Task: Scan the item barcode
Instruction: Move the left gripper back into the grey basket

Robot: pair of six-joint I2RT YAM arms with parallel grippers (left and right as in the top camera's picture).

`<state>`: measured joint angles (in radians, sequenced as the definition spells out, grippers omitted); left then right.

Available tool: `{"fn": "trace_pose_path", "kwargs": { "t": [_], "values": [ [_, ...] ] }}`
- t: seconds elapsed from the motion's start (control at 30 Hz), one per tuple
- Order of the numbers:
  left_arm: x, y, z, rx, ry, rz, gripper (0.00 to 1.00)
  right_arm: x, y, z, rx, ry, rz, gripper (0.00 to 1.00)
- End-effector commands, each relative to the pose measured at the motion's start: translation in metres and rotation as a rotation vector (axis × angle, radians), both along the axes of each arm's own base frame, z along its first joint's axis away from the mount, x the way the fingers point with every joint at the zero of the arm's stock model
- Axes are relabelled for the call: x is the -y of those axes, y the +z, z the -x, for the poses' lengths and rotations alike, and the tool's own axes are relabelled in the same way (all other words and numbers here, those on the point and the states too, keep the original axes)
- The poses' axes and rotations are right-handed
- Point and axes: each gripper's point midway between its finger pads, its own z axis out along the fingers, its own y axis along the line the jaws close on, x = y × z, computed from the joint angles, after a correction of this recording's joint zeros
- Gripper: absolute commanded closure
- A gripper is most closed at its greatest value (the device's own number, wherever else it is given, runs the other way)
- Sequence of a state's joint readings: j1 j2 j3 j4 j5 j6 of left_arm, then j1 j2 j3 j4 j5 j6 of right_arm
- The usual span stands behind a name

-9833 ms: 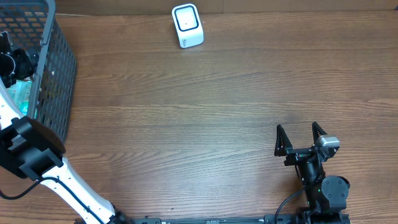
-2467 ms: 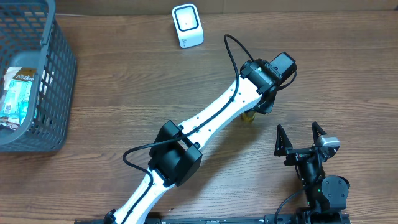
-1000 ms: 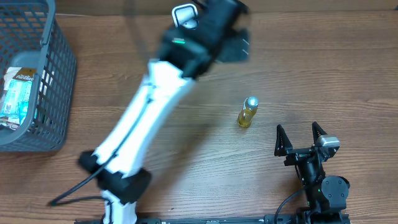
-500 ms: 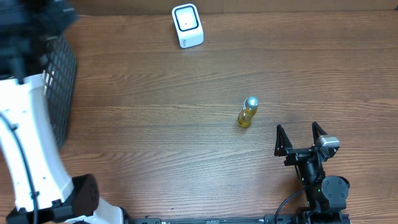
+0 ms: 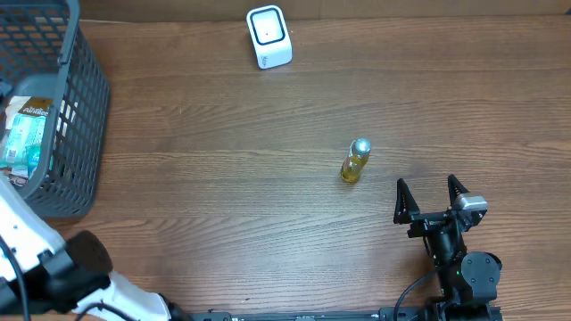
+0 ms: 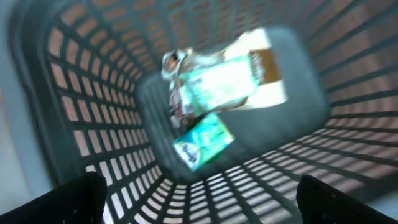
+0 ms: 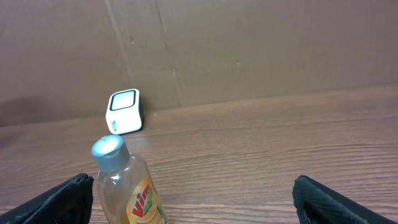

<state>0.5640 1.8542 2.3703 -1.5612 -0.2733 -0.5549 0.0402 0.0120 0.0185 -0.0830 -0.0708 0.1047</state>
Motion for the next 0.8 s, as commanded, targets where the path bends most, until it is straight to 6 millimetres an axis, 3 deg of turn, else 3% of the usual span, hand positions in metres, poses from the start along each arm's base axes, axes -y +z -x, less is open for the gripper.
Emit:
{"fn": "trace_pose_path", "kwargs": {
  "t": [0.0,0.2,0.4,0.77],
  "values": [
    [-0.013,-0.049,-0.007,-0.132,0.017,0.089,0.0,0.0,-0.004,-0.001,-0.005,-0.003,-0.002,0.0],
    [-0.016,-0.105,-0.01,-0.323,-0.042,0.183,0.0,0.0,-0.004,-0.001,-0.005,-0.003,-0.002,0.0],
    [-0.018,-0.145,-0.014,-0.448,-0.112,0.247,0.0,0.0,-0.004,-0.001,-0.005,-0.003,-0.002,0.0],
    [-0.02,-0.178,-0.015,-0.525,-0.137,0.299,0.0,0.0,-0.004,-0.001,-0.005,-0.003,-0.002,0.0]
  ]
}}
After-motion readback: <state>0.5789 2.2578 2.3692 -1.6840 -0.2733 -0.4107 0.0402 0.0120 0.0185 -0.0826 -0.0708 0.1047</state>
